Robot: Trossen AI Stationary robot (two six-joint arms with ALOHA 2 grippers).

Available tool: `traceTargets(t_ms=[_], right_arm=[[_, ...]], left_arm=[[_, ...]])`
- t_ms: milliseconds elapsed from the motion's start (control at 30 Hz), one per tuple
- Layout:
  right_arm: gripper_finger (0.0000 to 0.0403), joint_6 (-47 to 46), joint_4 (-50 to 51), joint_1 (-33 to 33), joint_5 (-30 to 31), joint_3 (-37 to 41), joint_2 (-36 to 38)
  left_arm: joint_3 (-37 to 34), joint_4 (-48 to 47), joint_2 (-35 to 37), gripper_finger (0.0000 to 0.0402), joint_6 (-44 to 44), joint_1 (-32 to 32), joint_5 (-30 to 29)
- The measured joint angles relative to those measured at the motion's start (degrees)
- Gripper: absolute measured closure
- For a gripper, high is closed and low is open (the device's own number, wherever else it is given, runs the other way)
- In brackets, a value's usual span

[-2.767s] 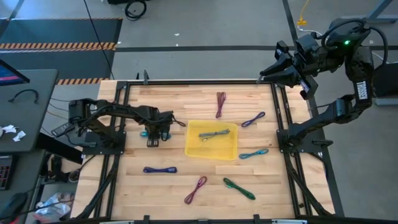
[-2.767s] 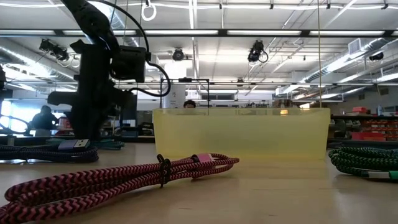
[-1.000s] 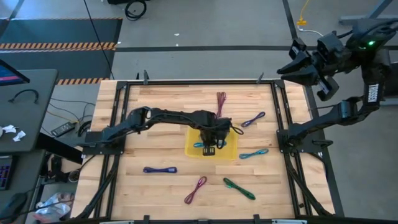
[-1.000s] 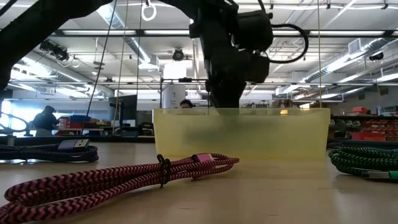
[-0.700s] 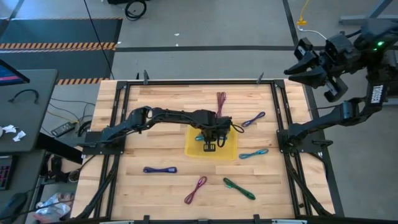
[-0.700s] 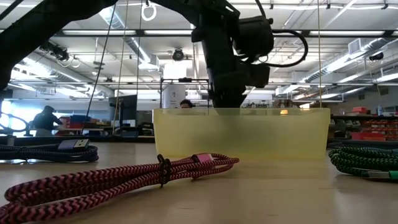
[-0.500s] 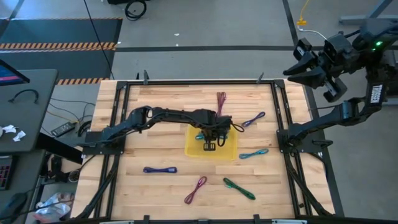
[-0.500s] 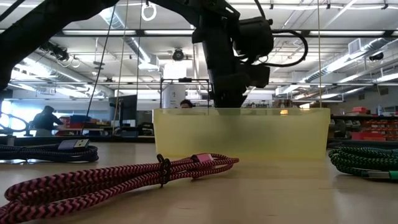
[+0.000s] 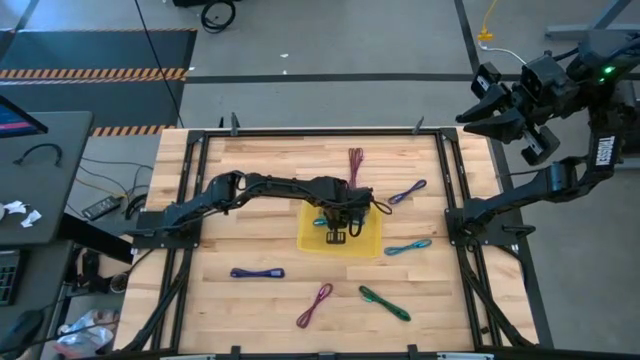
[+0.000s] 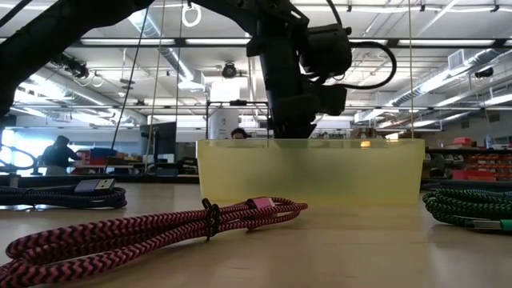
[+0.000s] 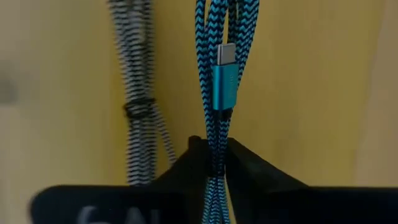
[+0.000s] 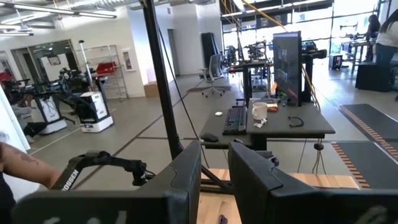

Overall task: Pick and place USB-C Cables
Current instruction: Put the top blue charger cable into the yellow bin, then put the blue charger cable into the yellow bin

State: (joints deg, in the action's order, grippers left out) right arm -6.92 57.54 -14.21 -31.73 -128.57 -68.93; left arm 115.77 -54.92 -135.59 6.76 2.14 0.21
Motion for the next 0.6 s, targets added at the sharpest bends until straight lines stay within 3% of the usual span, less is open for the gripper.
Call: traceTargets(t_ms=[133, 233, 467, 600], right_arm=[[0.0317, 0.0, 0.0, 0.0, 0.0, 0.0, 0.0], [0.0317, 0.0, 0.0, 0.0, 0.0, 0.0, 0.0], [0.0317, 0.0, 0.0, 0.0, 0.0, 0.0, 0.0], [0.0317, 0.0, 2.3, 0.0, 0.1, 0.0, 0.0]], left_arm=[[0.0, 0.0, 0.0, 0.0280, 1.8, -0.8, 0.1], [0.0, 0.3, 0.0, 0.0265, 2.1, -0.8, -0.1], [0.3, 0.2, 0.1, 0.0279, 0.7, 0.0, -0.2], [4.4, -2.6, 0.1, 0.0294, -1.9, 0.5, -0.2]])
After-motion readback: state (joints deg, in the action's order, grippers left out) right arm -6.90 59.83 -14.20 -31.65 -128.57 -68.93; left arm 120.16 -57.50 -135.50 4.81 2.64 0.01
